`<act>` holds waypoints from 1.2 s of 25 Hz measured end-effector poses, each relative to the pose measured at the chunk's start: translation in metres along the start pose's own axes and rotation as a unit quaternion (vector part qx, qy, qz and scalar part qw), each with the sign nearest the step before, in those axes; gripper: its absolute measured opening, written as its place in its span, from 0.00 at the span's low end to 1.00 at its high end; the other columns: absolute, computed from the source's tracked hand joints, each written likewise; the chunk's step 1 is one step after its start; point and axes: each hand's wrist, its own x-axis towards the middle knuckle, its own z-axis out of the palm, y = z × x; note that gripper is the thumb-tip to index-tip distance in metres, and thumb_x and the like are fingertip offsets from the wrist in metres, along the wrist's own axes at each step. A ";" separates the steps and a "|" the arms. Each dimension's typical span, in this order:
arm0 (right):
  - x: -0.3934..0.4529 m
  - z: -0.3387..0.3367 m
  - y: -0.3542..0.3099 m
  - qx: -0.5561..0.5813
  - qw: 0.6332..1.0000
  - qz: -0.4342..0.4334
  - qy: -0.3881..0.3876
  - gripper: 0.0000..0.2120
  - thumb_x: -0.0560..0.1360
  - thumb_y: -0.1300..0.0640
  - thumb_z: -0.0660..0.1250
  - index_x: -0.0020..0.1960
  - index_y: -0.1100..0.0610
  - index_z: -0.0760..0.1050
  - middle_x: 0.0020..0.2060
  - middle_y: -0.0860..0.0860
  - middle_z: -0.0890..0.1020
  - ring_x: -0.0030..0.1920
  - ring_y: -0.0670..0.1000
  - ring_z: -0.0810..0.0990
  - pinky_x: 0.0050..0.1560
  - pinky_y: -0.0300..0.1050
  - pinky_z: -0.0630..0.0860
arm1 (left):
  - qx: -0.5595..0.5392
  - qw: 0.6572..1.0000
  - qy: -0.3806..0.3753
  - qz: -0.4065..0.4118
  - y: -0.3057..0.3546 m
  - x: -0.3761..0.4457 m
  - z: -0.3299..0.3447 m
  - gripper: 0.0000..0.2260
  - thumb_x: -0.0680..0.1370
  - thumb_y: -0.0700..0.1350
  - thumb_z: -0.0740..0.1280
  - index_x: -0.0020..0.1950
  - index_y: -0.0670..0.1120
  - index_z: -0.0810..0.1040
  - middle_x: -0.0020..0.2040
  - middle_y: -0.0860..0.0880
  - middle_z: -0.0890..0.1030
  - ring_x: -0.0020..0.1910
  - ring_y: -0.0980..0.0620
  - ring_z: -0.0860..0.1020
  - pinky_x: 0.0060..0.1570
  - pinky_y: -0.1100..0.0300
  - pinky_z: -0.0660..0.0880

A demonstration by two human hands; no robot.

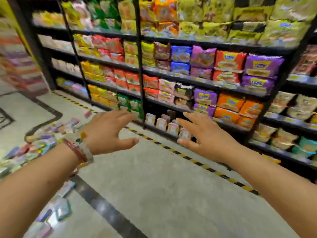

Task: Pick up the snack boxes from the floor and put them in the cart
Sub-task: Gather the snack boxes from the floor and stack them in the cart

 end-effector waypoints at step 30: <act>0.506 0.226 -0.415 0.054 0.842 -0.536 -0.030 0.27 0.74 0.41 0.55 0.64 0.55 0.76 0.59 0.56 0.80 0.56 0.58 0.81 0.50 0.55 0.78 | 0.060 0.859 -0.008 -0.509 -0.433 -0.217 0.069 0.36 0.68 0.68 0.52 0.68 0.49 0.72 0.66 0.49 0.75 0.62 0.46 0.75 0.59 0.48 0.69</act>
